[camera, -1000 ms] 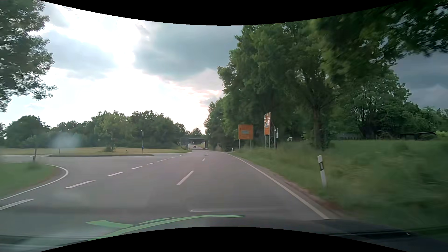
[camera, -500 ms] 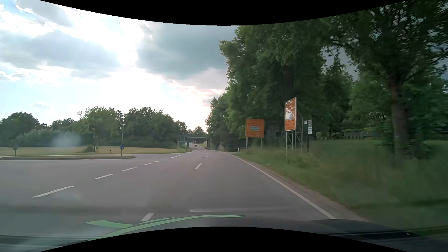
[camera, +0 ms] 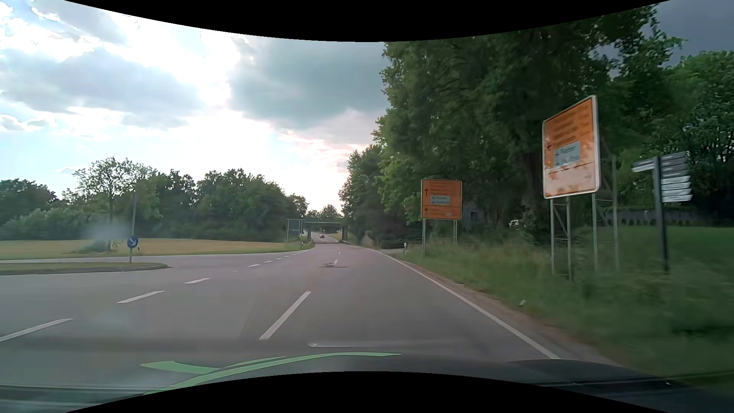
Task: Follow the waypoints while adhering to traffic rules and regulations
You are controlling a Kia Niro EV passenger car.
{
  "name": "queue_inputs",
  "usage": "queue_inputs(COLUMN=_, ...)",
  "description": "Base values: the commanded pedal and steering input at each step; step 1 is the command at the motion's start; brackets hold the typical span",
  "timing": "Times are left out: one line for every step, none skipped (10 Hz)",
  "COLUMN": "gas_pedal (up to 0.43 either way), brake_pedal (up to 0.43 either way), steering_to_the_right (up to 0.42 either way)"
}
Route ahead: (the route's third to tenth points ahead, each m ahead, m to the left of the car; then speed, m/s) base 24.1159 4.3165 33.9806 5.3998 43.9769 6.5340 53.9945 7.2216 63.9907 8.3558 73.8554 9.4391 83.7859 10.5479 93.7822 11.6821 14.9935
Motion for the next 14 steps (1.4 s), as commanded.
queue_inputs(gas_pedal=0.067, brake_pedal=0.000, steering_to_the_right=-0.009)
queue_inputs(gas_pedal=0.059, brake_pedal=0.000, steering_to_the_right=-0.009)
queue_inputs(gas_pedal=0.059, brake_pedal=0.000, steering_to_the_right=-0.009)
queue_inputs(gas_pedal=0.059, brake_pedal=0.000, steering_to_the_right=-0.009)
queue_inputs(gas_pedal=0.059, brake_pedal=0.000, steering_to_the_right=-0.009)
queue_inputs(gas_pedal=0.059, brake_pedal=0.000, steering_to_the_right=-0.009)
queue_inputs(gas_pedal=0.059, brake_pedal=0.000, steering_to_the_right=-0.009)
queue_inputs(gas_pedal=0.059, brake_pedal=0.000, steering_to_the_right=-0.009)
queue_inputs(gas_pedal=0.059, brake_pedal=0.000, steering_to_the_right=-0.009)
queue_inputs(gas_pedal=0.059, brake_pedal=0.000, steering_to_the_right=-0.009)
queue_inputs(gas_pedal=0.059, brake_pedal=0.000, steering_to_the_right=-0.009)
queue_inputs(gas_pedal=0.059, brake_pedal=0.000, steering_to_the_right=-0.009)
queue_inputs(gas_pedal=0.059, brake_pedal=0.000, steering_to_the_right=-0.009)
queue_inputs(gas_pedal=0.059, brake_pedal=0.000, steering_to_the_right=-0.009)
